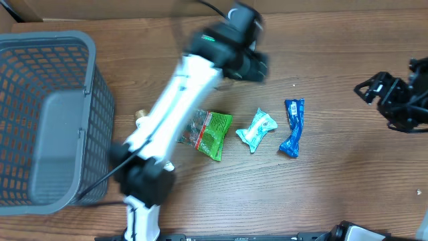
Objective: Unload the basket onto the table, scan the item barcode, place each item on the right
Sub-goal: 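Lift the blue wrapped bar from the basket and drop it right of the pack, then retract the left arm to the basket and move the right gripper to the blue bar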
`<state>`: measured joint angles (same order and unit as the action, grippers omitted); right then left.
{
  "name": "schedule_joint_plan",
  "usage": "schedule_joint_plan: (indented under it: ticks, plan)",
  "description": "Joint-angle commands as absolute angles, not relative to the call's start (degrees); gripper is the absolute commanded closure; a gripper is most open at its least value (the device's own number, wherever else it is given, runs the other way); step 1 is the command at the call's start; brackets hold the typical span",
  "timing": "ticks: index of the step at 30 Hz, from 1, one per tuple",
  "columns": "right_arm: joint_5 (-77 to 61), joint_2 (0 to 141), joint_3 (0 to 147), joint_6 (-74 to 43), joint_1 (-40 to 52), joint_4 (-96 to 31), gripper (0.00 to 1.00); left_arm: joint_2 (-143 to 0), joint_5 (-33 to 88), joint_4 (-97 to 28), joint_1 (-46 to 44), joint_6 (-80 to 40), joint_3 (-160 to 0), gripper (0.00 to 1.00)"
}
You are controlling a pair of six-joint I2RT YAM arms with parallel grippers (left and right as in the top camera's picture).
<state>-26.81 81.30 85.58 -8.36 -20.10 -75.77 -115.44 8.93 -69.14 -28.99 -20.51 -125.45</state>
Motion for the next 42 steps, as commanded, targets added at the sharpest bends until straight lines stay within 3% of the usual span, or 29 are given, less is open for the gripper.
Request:
schedule_joint_plan:
  ticks: [1, 4, 8, 12, 17, 19, 20, 21, 27, 31, 34, 39, 42]
  plan:
    - [-26.26, 85.76, 85.43, -8.47, -15.64, -75.96, 0.07, -109.89, 6.94, -72.64, -25.12, -19.27, -127.66, 0.36]
    - [-24.21, 90.48, 84.20, -7.07, -11.38, -76.36, 0.12, -110.61, 1.98, -76.95, -23.59, -19.27, -127.61, 0.34]
    - [-24.08, 92.90, 76.73, -7.09, -8.56, -70.72, 0.34, -111.94, -2.42, -79.35, -23.46, -19.29, -127.59, 0.34]
    - [-27.24, 93.49, 67.22, -7.29, -8.29, -62.17, 0.45, -112.09, -3.25, -79.31, -23.46, -19.29, -127.59, 0.32]
    - [-34.65, 93.49, 56.25, -7.31, -8.29, -46.76, 0.47, -112.09, -3.42, -79.31, -23.49, -19.29, -127.59, 0.30]
    - [-34.65, 93.51, 52.31, -7.55, -8.29, -39.05, 0.46, -112.12, -3.42, -79.29, -23.49, -19.29, -127.59, 0.18]
    - [-34.63, 93.54, 50.87, -7.55, -8.29, -35.88, 0.46, -112.12, -3.42, -79.31, -23.49, -19.29, -127.59, 0.04]
    - [-34.65, 93.58, 50.35, -7.60, -8.29, -34.70, 0.45, -112.12, -3.42, -79.33, -23.49, -19.29, -127.59, 0.00]
    - [-34.52, 93.65, 47.07, -8.14, -6.37, -27.81, 0.42, -112.12, -3.46, -79.40, -23.49, -19.27, -127.59, 0.00]
    - [-29.41, 94.78, 46.94, -11.86, -4.49, -27.22, 0.48, -111.18, -4.91, -79.66, -21.80, -19.22, -129.78, 0.00]
    - [-28.53, 96.03, 46.94, -12.51, -4.01, -26.74, 0.55, -109.86, -4.91, -81.84, -18.37, -19.25, -135.33, 0.01]
    - [-28.56, 99.53, 46.94, -13.78, -3.49, -25.21, 0.76, -107.70, -5.10, -88.31, -10.48, -19.03, -143.50, 0.00]
    - [-28.58, 100.71, 46.94, -13.78, -2.66, -24.51, 0.78, -107.13, -5.10, -91.70, -5.30, -18.81, -144.33, 0.00]
